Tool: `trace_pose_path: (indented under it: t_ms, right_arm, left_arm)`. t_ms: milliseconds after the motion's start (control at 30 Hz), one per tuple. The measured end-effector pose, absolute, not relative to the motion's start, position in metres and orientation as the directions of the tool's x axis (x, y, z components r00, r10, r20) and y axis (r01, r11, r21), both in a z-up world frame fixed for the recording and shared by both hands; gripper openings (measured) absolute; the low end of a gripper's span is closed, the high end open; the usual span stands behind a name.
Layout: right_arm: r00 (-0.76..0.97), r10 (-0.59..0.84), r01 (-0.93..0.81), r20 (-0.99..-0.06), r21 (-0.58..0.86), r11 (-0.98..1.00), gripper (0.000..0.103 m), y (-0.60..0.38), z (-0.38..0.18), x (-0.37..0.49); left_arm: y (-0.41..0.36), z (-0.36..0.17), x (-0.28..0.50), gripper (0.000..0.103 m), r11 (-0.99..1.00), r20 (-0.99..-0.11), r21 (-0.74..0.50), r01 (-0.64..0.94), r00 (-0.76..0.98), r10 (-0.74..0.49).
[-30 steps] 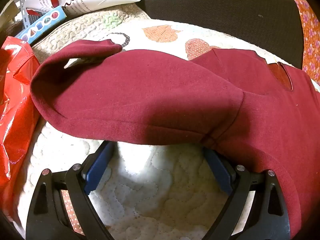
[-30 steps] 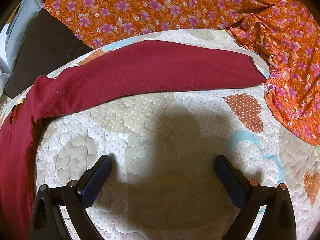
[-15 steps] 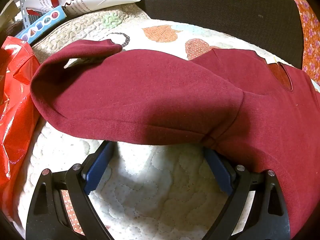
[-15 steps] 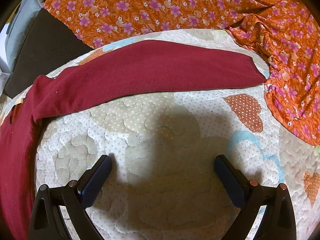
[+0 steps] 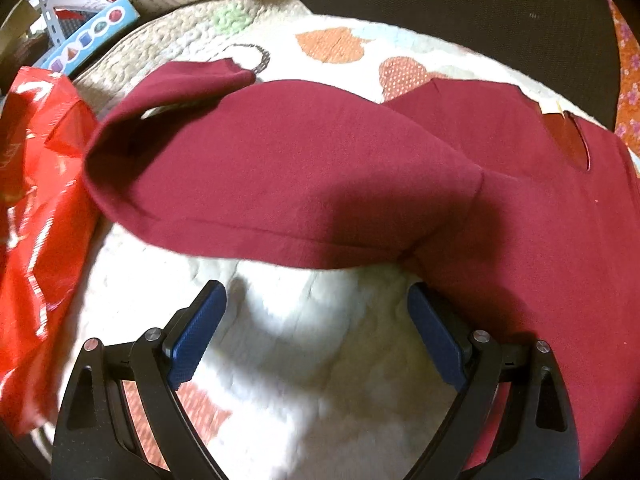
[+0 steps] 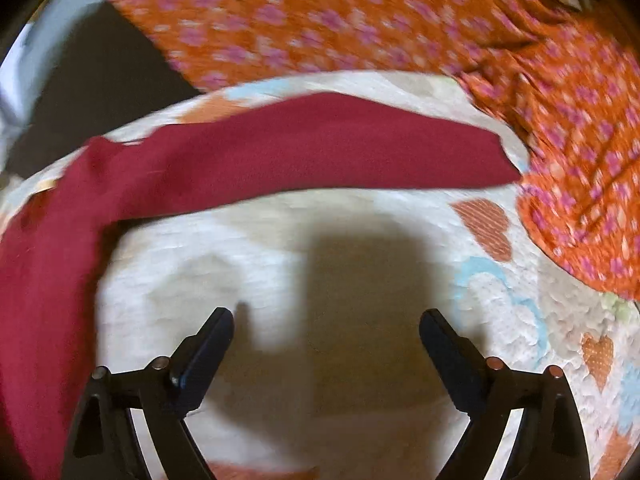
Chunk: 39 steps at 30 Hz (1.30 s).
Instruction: Fold small clothes
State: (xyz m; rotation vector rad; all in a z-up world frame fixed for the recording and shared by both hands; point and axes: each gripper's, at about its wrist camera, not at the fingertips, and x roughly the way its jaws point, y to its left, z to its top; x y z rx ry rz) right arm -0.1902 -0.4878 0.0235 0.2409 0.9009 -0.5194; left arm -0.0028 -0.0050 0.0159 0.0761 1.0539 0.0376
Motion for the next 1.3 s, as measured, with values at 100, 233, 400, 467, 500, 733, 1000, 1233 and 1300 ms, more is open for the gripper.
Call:
trace_pose_path:
  t_ms: [100, 233, 400, 467, 500, 733, 1000, 1233, 1300]
  right_arm:
    - [0.571, -0.258, 0.444, -0.779, 0.029, 0.896, 0.094, -0.453, 0.043, -0.19]
    - [0.64, -0.158, 0.357, -0.752, 0.109, 0.928, 0.094, -0.408, 0.061, -0.191]
    - [0.654, -0.084, 0.29, -0.752, 0.146, 0.946, 0.094, -0.362, 0.069, -0.181]
    - [0.653, -0.079, 0.286, -0.753, 0.149, 0.946, 0.094, -0.349, 0.071, -0.175]
    - [0.659, -0.075, 0.282, -0.749, 0.153, 0.947, 0.094, -0.343, 0.075, -0.172]
    - [0.669, -0.072, 0.243, -0.74, 0.126, 0.962, 0.094, -0.308, 0.078, -0.152]
    - [0.665, -0.049, 0.215, -0.745, 0.128, 0.968, 0.094, -0.288, 0.077, -0.132]
    - [0.663, -0.038, 0.201, -0.748, 0.128, 0.971, 0.094, -0.277, 0.075, -0.116]
    - [0.664, -0.038, 0.2, -0.747, 0.128, 0.971, 0.094, -0.274, 0.075, -0.112]
  left_arm:
    - [-0.01, 0.036, -0.015, 0.092, 0.994, -0.837, 0.107, 0.013, 0.54, 0.083]
    - [-0.021, 0.068, -0.035, 0.092, 0.993, -0.776, 0.114, 0.041, 0.628, 0.063]
    - [-0.044, 0.092, -0.057, 0.092, 0.989, -0.722, 0.102, 0.11, 0.692, -0.002]
    - [-0.055, 0.096, -0.061, 0.092, 0.986, -0.712, 0.103, 0.135, 0.702, -0.021]
    - [-0.059, 0.098, -0.065, 0.092, 0.984, -0.706, 0.106, 0.146, 0.707, -0.029]
    - [-0.077, 0.094, -0.069, 0.092, 0.974, -0.705, 0.099, 0.202, 0.705, -0.074]
    - [-0.087, 0.089, -0.062, 0.092, 0.975, -0.716, 0.055, 0.216, 0.689, -0.112]
    - [-0.09, 0.082, -0.055, 0.092, 0.975, -0.732, 0.049, 0.216, 0.672, -0.112]
    - [-0.09, 0.08, -0.053, 0.092, 0.975, -0.735, 0.049, 0.216, 0.669, -0.111]
